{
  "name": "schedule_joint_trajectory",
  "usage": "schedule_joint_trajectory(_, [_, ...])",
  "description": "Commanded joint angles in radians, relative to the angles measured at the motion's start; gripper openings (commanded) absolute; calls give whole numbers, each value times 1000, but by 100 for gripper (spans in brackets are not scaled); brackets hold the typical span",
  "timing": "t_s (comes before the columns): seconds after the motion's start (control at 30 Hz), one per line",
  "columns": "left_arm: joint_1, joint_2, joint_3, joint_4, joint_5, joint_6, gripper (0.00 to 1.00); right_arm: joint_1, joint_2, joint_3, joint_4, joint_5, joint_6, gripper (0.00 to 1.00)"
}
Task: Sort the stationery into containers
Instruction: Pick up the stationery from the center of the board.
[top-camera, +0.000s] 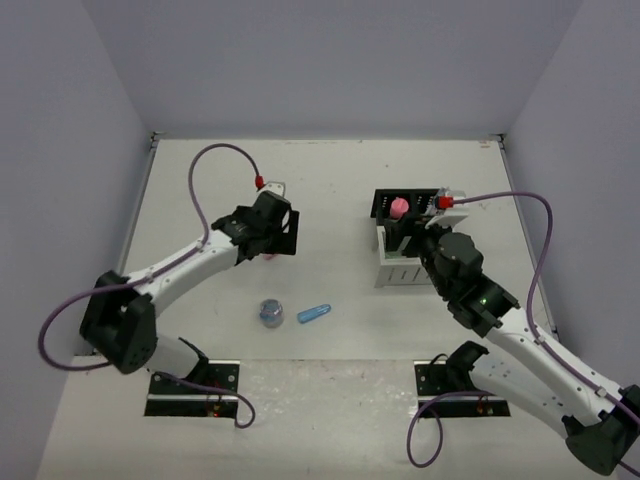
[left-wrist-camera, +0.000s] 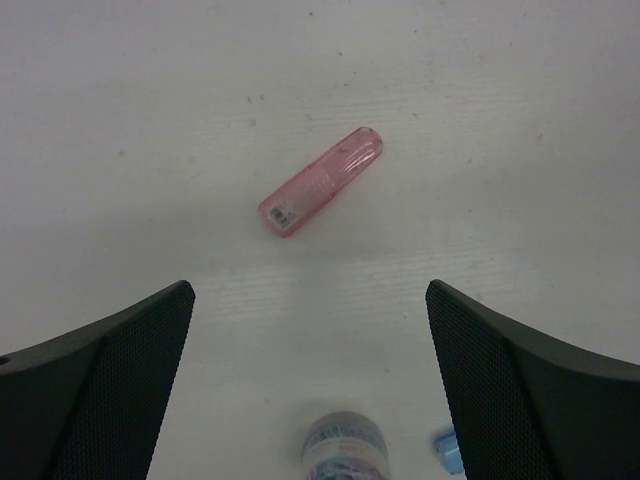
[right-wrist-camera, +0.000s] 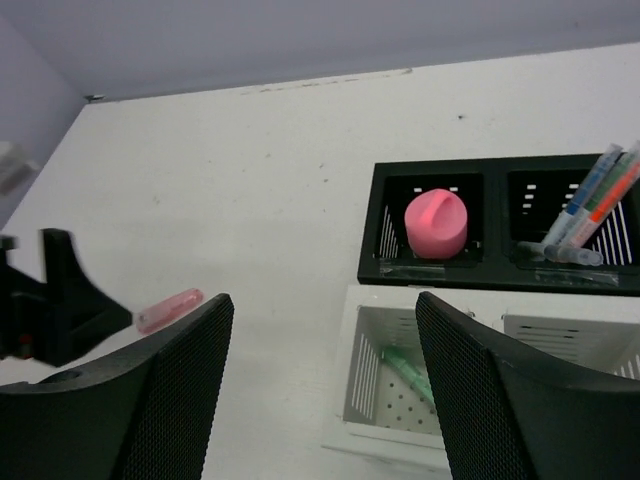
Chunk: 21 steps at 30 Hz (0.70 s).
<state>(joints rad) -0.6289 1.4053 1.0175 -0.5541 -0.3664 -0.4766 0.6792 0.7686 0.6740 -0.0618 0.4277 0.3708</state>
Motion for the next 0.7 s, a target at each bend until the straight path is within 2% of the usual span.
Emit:
schedule_joint_trajectory(0.0, [41, 204, 151, 9, 133, 85, 100, -1, 8, 65, -73, -184, -77, 77])
schedule_joint_trajectory(0.1, [60, 338, 263, -91, 109, 186, 100, -1, 5, 71, -101, -235, -102, 77])
schedule_joint_trajectory(0.27, [104, 378, 286, -116, 149, 304, 100, -1, -27, 46, -95, -292, -116, 78])
schedule_joint_trajectory(0.47, [165, 497, 308, -153, 207, 324, 98, -1, -50, 31, -93, -325, -121, 78])
schedule_joint_trajectory(0.6, [164, 554, 268, -159, 233, 306, 83, -1, -74, 18, -79, -333, -118, 81])
schedule_joint_trajectory(0.67, [163, 556, 247, -151, 238, 305, 63, -1, -85, 11, -71, -333, -112, 82])
